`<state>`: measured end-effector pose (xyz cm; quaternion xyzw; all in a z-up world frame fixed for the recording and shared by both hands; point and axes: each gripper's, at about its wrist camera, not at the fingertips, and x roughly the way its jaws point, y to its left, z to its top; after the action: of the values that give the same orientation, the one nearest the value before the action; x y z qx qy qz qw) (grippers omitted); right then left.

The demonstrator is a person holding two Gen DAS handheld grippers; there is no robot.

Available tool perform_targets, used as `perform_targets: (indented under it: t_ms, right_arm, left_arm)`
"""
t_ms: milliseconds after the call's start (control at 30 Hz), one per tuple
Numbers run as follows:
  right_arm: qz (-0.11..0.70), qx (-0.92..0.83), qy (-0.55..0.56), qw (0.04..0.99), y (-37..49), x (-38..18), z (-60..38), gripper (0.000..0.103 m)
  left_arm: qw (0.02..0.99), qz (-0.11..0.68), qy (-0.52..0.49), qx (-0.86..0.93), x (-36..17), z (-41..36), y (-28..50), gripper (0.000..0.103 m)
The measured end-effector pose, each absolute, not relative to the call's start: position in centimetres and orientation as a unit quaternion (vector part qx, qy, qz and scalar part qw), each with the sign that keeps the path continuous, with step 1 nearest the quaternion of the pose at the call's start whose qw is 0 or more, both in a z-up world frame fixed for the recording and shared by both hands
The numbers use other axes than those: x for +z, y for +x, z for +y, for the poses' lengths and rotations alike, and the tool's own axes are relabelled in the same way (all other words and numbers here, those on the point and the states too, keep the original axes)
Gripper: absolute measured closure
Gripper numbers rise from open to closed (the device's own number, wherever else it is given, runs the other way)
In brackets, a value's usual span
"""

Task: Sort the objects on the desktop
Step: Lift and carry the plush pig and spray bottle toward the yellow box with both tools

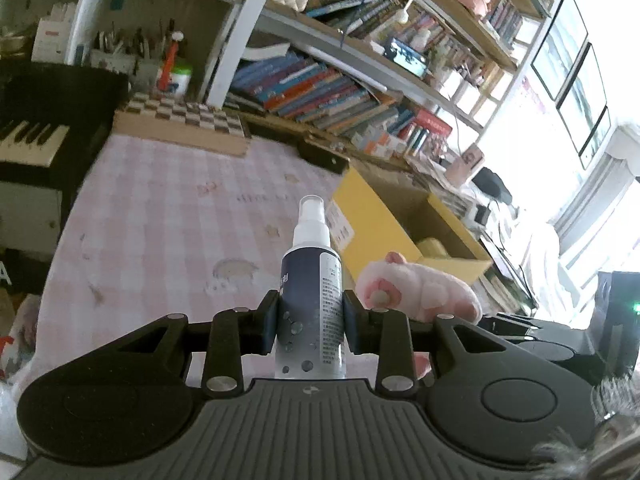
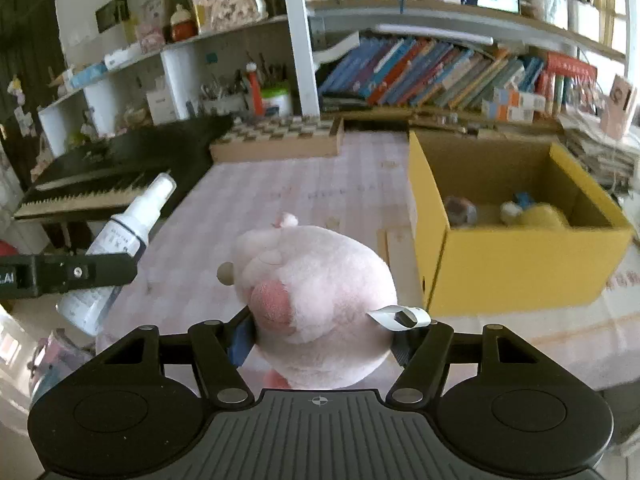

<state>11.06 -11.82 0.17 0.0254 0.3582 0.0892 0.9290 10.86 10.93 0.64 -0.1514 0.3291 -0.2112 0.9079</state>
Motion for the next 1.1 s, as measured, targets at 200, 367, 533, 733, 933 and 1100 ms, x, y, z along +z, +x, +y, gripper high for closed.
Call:
perform_targets:
  t_ms: [200, 367, 533, 733, 933, 1100]
  right_arm:
    - [0.384, 0.080, 0.048, 0.919, 8.2, -1.0, -12.6, 0.037]
    - [0.387, 0.063, 0.058, 0.918, 6.4, -1.1, -13.3, 0.037]
    - [0.388, 0.036, 0.067, 0.919, 4.7, -1.4, -14.6, 0.037]
    - [0.387, 0.002, 0.079, 0.919, 3.5, -1.5, -16.2, 0.037]
    - [0.389, -0.025, 0.088, 0.917, 2.9, -1.6, -18.2, 0.037]
    - [0.392, -0.045, 0.096, 0.914, 2.8, -1.6, -20.2, 0.037]
  left_arm:
    - [0.898, 0.346, -0.143, -0.231, 0.0, 9.8, 9.0, 0.073]
    - [0.890, 0.352, -0.132, -0.258, 0.0, 8.4, 8.1, 0.073]
    - [0.880, 0.358, -0.124, -0.286, -0.3, 6.7, 7.9, 0.073]
    - [0.866, 0.365, -0.110, -0.323, -0.6, 4.2, 8.2, 0.073]
    - [0.854, 0.372, -0.102, -0.349, -0.8, 1.7, 8.9, 0.073]
    - [0.844, 0.376, -0.096, -0.371, -0.9, -0.8, 9.5, 0.073]
